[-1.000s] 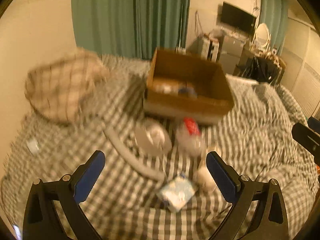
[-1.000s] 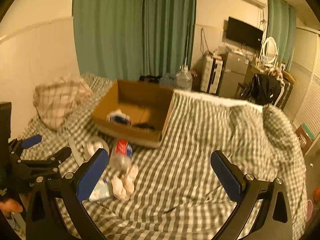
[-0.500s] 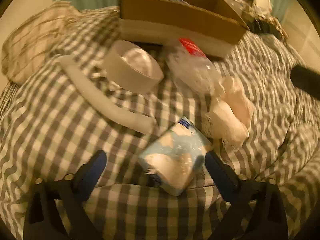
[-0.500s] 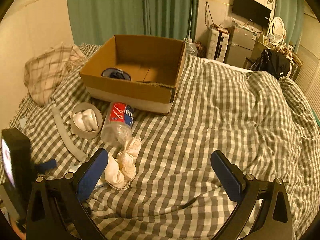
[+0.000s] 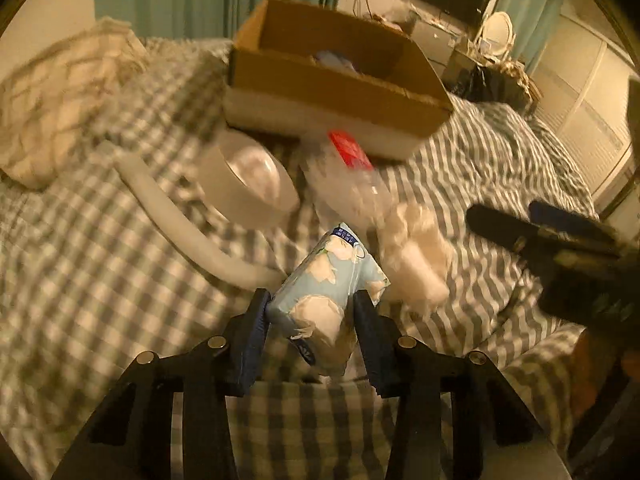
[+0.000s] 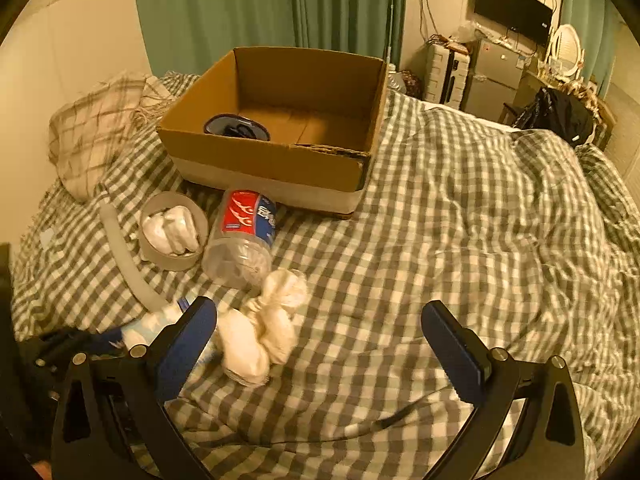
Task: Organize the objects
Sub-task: 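Grasp the blue-and-white tissue pack with the left gripper, then grasp the white lace cloth with the right gripper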
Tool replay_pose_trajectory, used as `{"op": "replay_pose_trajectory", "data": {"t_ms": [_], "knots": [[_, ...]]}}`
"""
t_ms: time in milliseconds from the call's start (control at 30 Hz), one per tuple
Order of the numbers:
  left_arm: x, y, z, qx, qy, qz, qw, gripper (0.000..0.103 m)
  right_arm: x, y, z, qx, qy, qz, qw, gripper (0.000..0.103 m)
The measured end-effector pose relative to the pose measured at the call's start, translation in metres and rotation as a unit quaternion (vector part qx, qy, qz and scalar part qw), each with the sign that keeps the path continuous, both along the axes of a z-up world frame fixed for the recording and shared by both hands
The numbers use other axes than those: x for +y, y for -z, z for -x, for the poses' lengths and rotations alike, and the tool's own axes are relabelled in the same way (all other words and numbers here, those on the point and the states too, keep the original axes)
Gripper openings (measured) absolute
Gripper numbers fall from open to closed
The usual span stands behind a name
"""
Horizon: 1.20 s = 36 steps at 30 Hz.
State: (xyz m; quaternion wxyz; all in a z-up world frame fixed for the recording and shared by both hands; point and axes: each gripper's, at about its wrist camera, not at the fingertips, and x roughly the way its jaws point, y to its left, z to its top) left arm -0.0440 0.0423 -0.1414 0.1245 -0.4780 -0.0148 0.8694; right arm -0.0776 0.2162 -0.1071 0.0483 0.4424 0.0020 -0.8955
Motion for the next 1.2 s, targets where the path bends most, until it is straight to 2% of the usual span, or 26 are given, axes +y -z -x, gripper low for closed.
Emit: {"op": "replay_pose_trajectory", "data": {"t_ms": [200,333,433,533,600,633,700,800,867,1000,1200], "knots": [[-0.028,-0.012,0.012,0.017,-0.031,0.029,0.999,0.043,-0.019,0.015,0.012,-0.031,-0.032,0.008,0.999,0.103],[-0.038,-0.009,0.019,0.007,-0.049,0.026,0.9984,0.043,-0.031,0.026,0.015,-0.055,-0.058,0.011,0.997,0.102],[-0.03,-0.007,0.018,0.006,-0.046,0.031,0.9984,0.043,-0.041,0.037,0.017,-0.076,-0.08,0.004,0.994,0.102],[-0.027,-0.007,0.016,0.006,-0.044,0.036,0.9984,0.043,-0.048,0.048,0.019,-0.099,-0.094,-0.008,0.991,0.089],[-0.03,-0.008,0.016,0.004,-0.043,0.037,0.9984,0.043,-0.05,0.053,0.019,-0.109,-0.097,-0.011,0.989,0.066],[-0.03,-0.009,0.014,0.004,-0.044,0.038,0.9983,0.043,-0.05,0.053,0.019,-0.111,-0.097,-0.011,0.989,0.06],[-0.03,-0.011,0.011,0.005,-0.044,0.04,0.9983,0.043,-0.049,0.052,0.017,-0.111,-0.098,-0.006,0.989,0.032],[-0.032,-0.018,0.004,0.01,-0.044,0.041,0.9981,0.043,-0.047,0.043,0.01,-0.097,-0.098,-0.003,0.99,0.022],[-0.034,-0.023,-0.002,0.015,-0.046,0.041,0.998,0.043,-0.046,0.033,0.003,-0.084,-0.1,0.001,0.991,0.018],[-0.032,-0.039,-0.012,0.031,-0.044,0.034,0.9979,0.043,-0.042,0.006,-0.015,-0.048,-0.099,0.006,0.994,0.017],[-0.024,-0.07,-0.013,0.065,-0.034,0.022,0.997,0.043,-0.033,-0.051,-0.036,0.025,-0.088,0.006,0.996,0.017]]}}
